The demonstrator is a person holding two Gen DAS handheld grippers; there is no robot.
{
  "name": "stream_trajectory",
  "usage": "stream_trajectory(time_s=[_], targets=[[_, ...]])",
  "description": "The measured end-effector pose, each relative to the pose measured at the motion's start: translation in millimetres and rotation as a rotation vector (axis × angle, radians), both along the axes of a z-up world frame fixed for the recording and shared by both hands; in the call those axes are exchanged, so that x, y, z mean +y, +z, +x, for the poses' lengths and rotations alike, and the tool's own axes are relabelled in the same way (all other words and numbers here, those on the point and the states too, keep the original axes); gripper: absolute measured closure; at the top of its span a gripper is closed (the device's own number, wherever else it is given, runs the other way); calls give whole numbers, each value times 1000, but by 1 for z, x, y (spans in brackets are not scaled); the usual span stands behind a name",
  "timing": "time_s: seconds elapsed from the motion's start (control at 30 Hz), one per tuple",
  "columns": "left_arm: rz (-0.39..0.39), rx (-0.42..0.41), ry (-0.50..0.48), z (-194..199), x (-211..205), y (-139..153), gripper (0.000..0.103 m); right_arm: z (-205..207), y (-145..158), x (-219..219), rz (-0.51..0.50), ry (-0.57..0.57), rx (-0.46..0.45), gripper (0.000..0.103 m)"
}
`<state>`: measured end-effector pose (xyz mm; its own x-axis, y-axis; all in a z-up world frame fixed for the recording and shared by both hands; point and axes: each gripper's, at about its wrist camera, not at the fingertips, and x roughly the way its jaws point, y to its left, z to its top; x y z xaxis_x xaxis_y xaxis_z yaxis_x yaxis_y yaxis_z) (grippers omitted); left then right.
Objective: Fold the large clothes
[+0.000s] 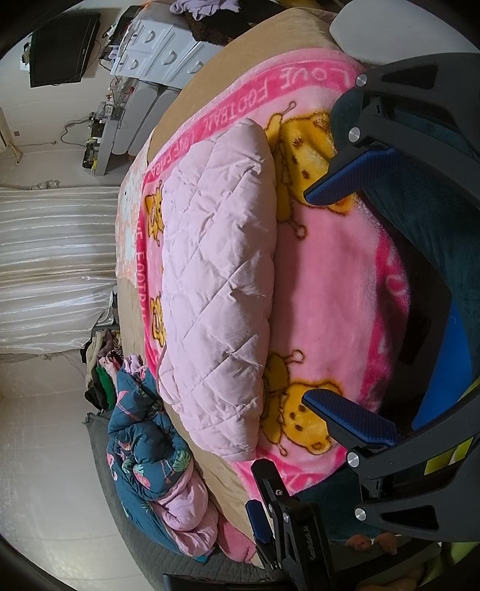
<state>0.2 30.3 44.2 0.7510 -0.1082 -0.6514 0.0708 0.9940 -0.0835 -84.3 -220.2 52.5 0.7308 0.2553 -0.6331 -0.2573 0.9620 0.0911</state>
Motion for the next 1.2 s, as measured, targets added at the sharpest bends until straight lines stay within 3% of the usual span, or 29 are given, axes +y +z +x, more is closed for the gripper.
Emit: stream_trajectory(time_s=[0.9, 1.1, 1.2], targets=[[-8, 10, 13, -3, 13, -7, 8, -5, -3, -6, -16, -31, 5, 4], [-16, 34, 103, 11, 46, -14, 8, -4, -8, -36, 0, -128, 9, 4], [-25, 85, 205, 38, 92, -20, 8, 8, -15, -96, 25, -285, 13, 4]])
